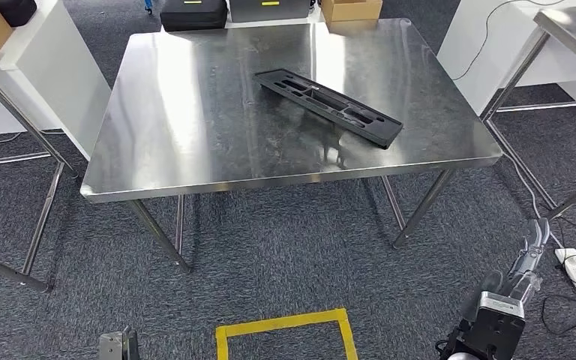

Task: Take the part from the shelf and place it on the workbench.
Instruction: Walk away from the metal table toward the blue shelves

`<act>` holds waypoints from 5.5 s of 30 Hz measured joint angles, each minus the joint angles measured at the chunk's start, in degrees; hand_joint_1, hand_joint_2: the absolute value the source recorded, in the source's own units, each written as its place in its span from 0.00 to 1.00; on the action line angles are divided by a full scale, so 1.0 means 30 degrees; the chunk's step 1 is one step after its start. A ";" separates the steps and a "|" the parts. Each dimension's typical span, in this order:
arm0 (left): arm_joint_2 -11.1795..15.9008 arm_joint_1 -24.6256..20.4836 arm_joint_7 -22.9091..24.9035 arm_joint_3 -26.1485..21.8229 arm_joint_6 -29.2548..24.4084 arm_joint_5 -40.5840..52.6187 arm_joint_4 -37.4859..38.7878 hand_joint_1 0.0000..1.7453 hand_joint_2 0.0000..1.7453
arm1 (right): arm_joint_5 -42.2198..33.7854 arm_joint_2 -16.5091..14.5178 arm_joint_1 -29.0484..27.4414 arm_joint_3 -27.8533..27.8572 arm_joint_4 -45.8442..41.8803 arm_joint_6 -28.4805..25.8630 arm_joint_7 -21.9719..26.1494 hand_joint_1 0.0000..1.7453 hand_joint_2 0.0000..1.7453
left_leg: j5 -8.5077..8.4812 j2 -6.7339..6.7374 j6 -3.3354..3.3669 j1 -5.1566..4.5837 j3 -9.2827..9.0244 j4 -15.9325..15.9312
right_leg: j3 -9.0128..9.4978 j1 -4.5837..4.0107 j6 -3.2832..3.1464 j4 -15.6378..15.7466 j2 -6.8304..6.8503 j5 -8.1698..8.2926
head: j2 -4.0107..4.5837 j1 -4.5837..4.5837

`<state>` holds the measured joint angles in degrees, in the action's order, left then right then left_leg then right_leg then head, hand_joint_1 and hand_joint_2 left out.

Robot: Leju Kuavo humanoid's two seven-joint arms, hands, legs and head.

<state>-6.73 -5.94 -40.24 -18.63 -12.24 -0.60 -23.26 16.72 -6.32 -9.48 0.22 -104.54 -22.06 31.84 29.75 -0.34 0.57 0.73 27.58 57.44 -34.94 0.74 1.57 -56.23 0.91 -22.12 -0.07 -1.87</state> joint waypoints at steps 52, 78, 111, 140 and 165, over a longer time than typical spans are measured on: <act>-0.0231 -0.0245 0.0182 -0.0481 0.0240 0.0945 -0.0326 0.00 0.00 | -0.0018 -0.0444 -0.1201 0.0849 -0.0993 -0.0062 -0.0681 0.00 0.00 | -0.0695 0.0179 -0.0059 -0.0085 0.3877 0.1587 | 0.2412 0.0021 -0.0546 0.0718 -0.0171 -0.1955 | 0.0000 0.0089; -0.0525 -0.0543 0.0159 -0.0461 0.0433 0.1255 -0.0499 0.00 0.00 | -0.0493 -0.0597 -0.1968 0.2018 -0.1304 0.0497 -0.0237 0.00 0.00 | -0.3687 0.0385 0.0352 -0.0267 0.3498 -0.0494 | 0.4068 0.0001 0.0185 0.0915 -0.0254 -0.3306 | 0.0000 0.0239; -0.0552 -0.0461 0.0076 -0.0492 0.0404 0.1029 -0.0597 0.00 0.00 | -0.0797 -0.0672 -0.1862 0.2235 -0.1137 0.0597 -0.0399 0.00 0.00 | -0.1905 0.0343 0.0739 -0.0368 0.2223 -0.0505 | 0.2982 -0.0041 -0.0099 0.0666 -0.0247 -0.2512 | 0.0000 0.0160; -0.0559 -0.1023 0.0377 -0.0496 0.0226 0.1169 -0.0935 0.00 0.00 | -0.2605 -0.0810 -0.1616 0.2240 -0.0610 0.0858 -0.0683 0.00 0.00 | -0.2324 0.1778 -0.0333 0.0134 0.2716 0.0005 | 0.1678 0.0329 -0.0101 -0.0316 0.0447 -0.2131 | 0.0000 0.0177; -0.0585 -0.1098 0.0337 -0.0545 0.0080 0.0854 -0.0962 0.00 0.00 | -0.2484 -0.0854 -0.1145 0.2224 -0.0149 0.0874 -0.0807 0.00 0.00 | -0.1579 0.1858 0.0668 -0.0134 0.1524 -0.0496 | 0.0847 0.0335 0.0764 -0.1261 0.0564 -0.2027 | 0.0000 0.0217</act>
<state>-8.49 -9.23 -39.23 -20.27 -12.00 1.97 -26.15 9.27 -8.88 -12.91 6.90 -104.99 -19.44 29.42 25.01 5.23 2.58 0.32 32.15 55.96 -32.40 1.75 3.86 -60.01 2.61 -28.20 -0.07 -1.22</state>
